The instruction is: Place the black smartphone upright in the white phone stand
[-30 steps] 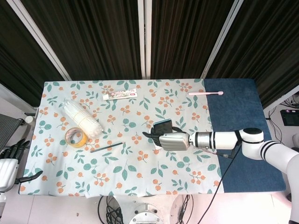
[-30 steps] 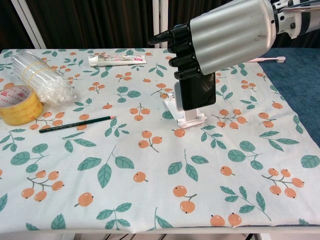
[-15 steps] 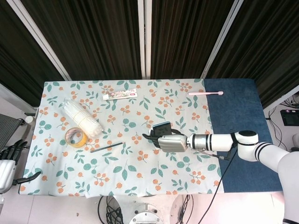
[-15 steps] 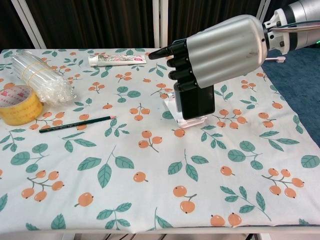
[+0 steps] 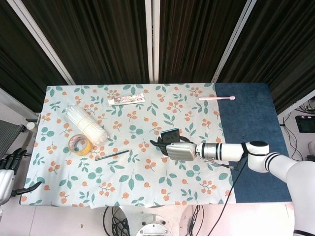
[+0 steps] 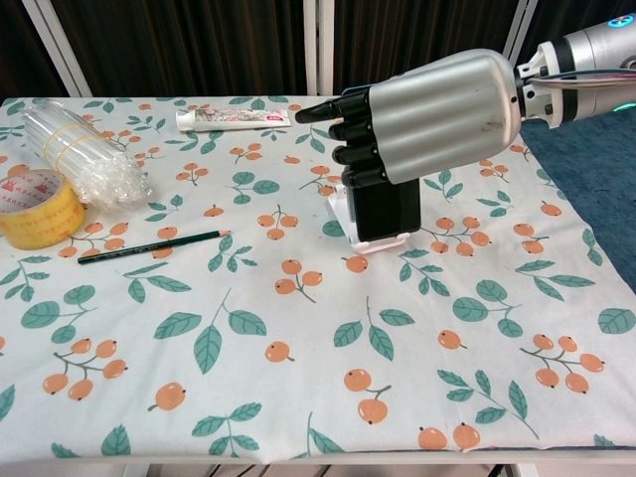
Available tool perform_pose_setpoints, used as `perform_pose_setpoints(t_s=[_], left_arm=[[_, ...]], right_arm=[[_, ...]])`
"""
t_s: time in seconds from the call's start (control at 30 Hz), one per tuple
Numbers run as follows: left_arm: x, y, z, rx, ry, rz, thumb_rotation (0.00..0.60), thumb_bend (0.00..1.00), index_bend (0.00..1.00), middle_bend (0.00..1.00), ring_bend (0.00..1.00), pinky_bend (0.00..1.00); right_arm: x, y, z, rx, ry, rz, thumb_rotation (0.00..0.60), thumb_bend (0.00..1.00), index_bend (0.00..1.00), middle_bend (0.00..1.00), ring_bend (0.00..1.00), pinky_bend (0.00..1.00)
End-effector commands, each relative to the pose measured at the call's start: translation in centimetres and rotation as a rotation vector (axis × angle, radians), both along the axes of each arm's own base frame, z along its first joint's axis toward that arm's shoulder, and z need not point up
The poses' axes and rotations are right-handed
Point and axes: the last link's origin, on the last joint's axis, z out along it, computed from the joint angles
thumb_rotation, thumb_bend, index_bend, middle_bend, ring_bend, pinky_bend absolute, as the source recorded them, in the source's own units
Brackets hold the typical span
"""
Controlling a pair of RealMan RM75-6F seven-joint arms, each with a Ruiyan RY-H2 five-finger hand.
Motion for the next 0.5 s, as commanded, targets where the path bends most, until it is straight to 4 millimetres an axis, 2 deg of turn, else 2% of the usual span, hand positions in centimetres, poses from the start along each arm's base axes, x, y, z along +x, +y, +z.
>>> perform_pose_setpoints(t_s=[0.03, 0.5], left_arm=[[-0.03, 0.00, -0.01, 0.000, 0.000, 0.001, 0.362, 0.06, 0.09, 0.06, 0.13, 0.22], [-0.13, 0.01, 0.01, -0.002, -0.001, 0.004, 0.363, 0.06, 0.09, 0.06, 0.13, 0.22]], right_arm=[[-0.05, -0.01, -0.15, -0.001, -0.008, -0.002, 0.600, 0.28, 0.42, 0.31, 0.23, 0.00], [0.41, -0.02, -0.59, -0.001, -0.029, 0.003, 0.600, 0.28, 0.42, 0.31, 0.23, 0.00]])
